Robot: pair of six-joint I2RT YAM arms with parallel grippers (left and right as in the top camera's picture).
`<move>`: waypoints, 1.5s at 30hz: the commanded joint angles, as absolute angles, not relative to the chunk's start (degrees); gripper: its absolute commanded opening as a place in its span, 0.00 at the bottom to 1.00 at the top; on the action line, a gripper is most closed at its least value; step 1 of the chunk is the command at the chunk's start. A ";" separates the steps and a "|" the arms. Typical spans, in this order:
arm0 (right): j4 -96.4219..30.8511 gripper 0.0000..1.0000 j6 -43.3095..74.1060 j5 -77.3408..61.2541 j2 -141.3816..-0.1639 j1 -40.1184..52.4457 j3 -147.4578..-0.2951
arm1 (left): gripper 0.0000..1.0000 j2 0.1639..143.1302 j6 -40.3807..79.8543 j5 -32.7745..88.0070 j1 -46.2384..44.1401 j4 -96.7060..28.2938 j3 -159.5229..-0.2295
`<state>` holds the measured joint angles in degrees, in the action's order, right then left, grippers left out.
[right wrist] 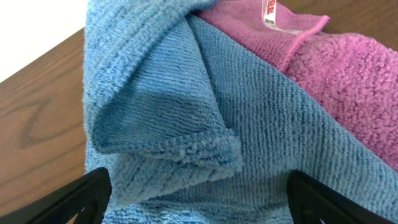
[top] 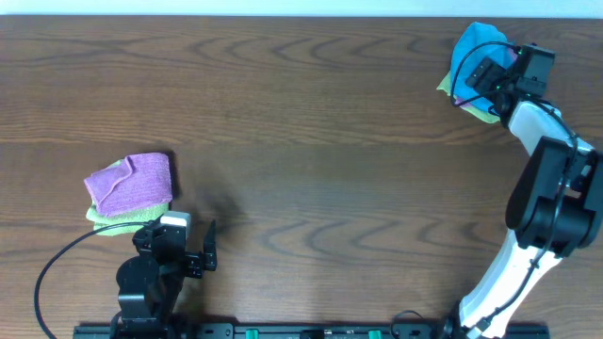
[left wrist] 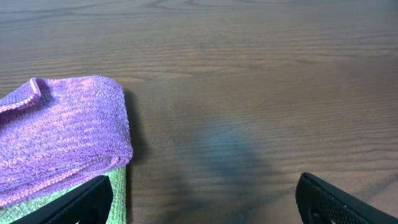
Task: Fold the cloth
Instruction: 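Reach the right gripper to the top-right bundle and grasp the blue cloth, then pull the blue cloth out with the right gripper and drop it mid-table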
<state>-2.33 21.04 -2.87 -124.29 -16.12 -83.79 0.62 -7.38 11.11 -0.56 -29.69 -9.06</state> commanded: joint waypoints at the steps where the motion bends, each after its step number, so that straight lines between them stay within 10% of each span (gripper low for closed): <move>1: -1.61 0.89 21.65 -3.42 -124.95 -16.43 -84.64 | 0.95 0.21 -7.70 10.50 -0.78 -29.71 -8.19; 11: -0.14 0.79 21.58 -3.44 -127.52 -16.43 -84.64 | 0.95 0.21 -7.70 10.52 -0.78 -29.71 -8.19; 21: -0.27 0.02 21.56 -4.69 -127.90 -16.45 -84.77 | 0.95 0.21 -7.70 10.52 -0.78 -29.71 -8.19; 45: -26.26 0.01 16.21 -7.57 -104.92 -15.05 -84.77 | 0.95 0.21 -7.70 10.52 -0.78 -29.71 -8.19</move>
